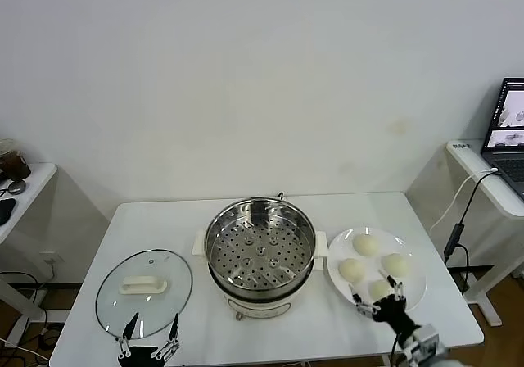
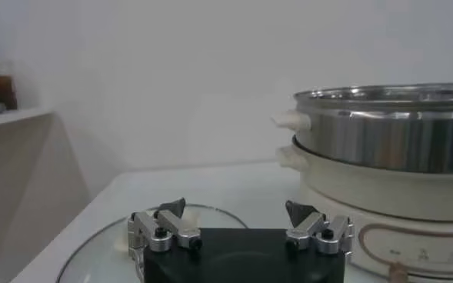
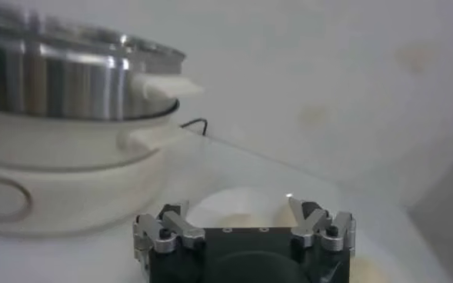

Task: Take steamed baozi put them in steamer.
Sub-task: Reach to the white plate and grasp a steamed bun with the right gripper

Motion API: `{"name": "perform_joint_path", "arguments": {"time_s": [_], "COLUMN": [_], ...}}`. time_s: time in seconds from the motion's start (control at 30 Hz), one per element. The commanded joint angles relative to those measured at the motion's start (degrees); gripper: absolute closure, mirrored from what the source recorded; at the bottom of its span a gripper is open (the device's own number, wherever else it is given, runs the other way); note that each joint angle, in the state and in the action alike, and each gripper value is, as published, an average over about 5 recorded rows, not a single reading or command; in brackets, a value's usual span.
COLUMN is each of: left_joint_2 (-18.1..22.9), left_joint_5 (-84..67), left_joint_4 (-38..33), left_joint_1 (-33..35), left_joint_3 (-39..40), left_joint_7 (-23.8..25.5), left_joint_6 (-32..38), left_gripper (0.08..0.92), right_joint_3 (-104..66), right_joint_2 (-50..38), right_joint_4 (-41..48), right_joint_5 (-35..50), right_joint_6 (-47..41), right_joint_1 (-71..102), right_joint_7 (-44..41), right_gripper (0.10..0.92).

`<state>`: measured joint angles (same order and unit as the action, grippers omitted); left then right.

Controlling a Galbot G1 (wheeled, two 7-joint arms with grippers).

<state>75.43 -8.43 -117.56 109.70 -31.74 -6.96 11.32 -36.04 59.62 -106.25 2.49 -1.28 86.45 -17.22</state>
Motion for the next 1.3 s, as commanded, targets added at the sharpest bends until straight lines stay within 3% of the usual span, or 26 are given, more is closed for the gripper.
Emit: {"name": "perform_joint_path", "arguments": {"time_s": [0.03,0.37,0.67,0.97,1.3], "left_joint_2": [0.3,1.0,1.5,2.2,2.5], "left_joint_5": [1.2,1.7,2.7,2.8,2.8], "left_joint_4": [1.1,1.7,2.6,3.3,3.6], "left_joint_1": [-0.8,-1.9,-2.8,-3.9,-4.2], "left_joint_3": [-0.4,-1.5,-2.8,-3.6,-4.2], "left_joint_7": [0.8,0.5,0.0,-0.3,-0.4], "left_joint_6": [2.7,3.4,3.8,3.9,3.9], "left_gripper": [0.177,0.177,0.177,0.177,0.177], "right_joint_3": [1.0,20.0,50.4,66.0,69.9], "right_joint_2": [-16.6,-27.3,-22.2,-13.9,-11.3], "right_joint_4": [6.3,21.6,37.3,48.1,50.7], "right_joint_5": [-13.6,-28.3,-28.3,-26.6,-24.5], "right_joint_6": [-1.8,0.9,3.9,5.0,1.5], "right_joint_1": [-14.0,-43.8,-74.2,-83.2,-82.9], "right_joint_7": [-11.9,-35.6,-48.6,-52.7,-51.9], "right_gripper": [0.203,0.203,0.203,0.203,0.203]}}
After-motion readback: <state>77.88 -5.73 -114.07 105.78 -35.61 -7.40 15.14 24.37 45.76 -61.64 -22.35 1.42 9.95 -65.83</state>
